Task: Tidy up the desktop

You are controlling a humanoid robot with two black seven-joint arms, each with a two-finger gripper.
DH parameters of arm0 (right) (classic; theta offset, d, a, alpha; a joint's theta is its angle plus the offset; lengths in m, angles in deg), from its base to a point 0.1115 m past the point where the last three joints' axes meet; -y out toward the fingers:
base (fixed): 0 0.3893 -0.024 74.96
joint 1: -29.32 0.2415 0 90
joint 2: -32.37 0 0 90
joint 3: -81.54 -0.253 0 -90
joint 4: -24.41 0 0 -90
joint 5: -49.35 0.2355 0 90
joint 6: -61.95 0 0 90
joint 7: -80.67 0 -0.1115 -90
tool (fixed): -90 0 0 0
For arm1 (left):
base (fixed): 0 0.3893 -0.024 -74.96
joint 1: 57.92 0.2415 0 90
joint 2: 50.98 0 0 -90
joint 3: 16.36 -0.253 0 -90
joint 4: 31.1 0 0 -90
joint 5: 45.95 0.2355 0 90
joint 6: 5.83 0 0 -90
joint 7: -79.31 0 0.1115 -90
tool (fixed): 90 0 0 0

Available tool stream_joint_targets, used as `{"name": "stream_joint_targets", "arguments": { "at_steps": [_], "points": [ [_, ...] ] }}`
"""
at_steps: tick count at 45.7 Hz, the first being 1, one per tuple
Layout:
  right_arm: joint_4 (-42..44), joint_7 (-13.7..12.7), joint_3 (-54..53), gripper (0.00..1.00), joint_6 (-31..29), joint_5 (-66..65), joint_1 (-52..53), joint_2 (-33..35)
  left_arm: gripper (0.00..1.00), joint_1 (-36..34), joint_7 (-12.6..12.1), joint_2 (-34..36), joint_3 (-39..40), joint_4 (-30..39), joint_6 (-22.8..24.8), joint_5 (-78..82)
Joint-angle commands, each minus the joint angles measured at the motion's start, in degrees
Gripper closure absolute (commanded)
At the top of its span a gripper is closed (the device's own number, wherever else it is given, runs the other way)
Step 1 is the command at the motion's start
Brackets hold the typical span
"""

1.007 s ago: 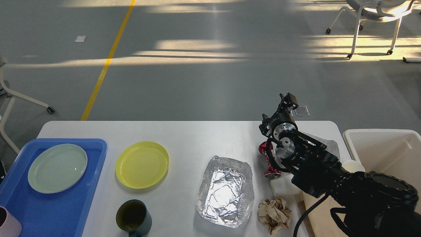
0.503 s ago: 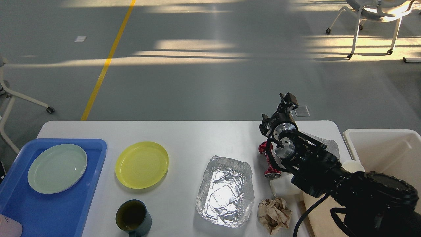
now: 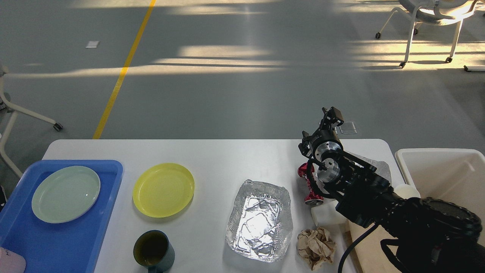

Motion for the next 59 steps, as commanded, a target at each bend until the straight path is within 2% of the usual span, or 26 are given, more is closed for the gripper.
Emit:
{"name": "stream_joint_targets", "arguments": {
  "at_steps": [1,9,19,26,29,32,36,41,59],
  "points": [
    [0.0,0.0,0.0,0.0,0.0,0.0,0.0,0.0,0.48,-6.3,0.0,-3.0,-0.1,0.0,0.0,-3.7],
    [0.0,0.0,0.0,0.0,0.0,0.1,0.0,0.0,0.47,-12.0,0.3,-9.2,-0.7,-1.7,0.0,-9.3],
    [0.0,0.0,0.0,0.0,0.0,0.0,0.0,0.0,0.47,-12.5,0.4,-22.6,-4.1,-10.3,0.0,-20.0],
    [0.0,0.0,0.0,0.0,0.0,0.0,0.0,0.0,0.47,-17.5,0.5,-28.4,-7.2,-10.7,0.0,-24.4],
    [0.0,0.0,0.0,0.0,0.0,0.0,0.0,0.0,0.47,-20.0,1.5,-30.2,-9.1,-10.7,0.0,-25.3],
    [0.0,0.0,0.0,0.0,0.0,0.1,0.0,0.0,0.47,-22.4,3.8,-32.6,-10.7,-10.6,0.0,-25.5],
    [-0.1,0.0,0.0,0.0,0.0,0.1,0.0,0.0,0.47,-25.6,6.4,-34.7,-12.7,-9.9,0.0,-25.5],
    [0.0,0.0,0.0,0.0,0.0,0.1,0.0,0.0,0.47,-30.0,8.3,-36.7,-14.2,-7.1,0.0,-25.5],
    [0.0,0.0,0.0,0.0,0.0,0.1,0.0,0.0,0.46,-47.8,8.4,-40.0,-16.1,8.2,0.0,-25.5]
  ]
}}
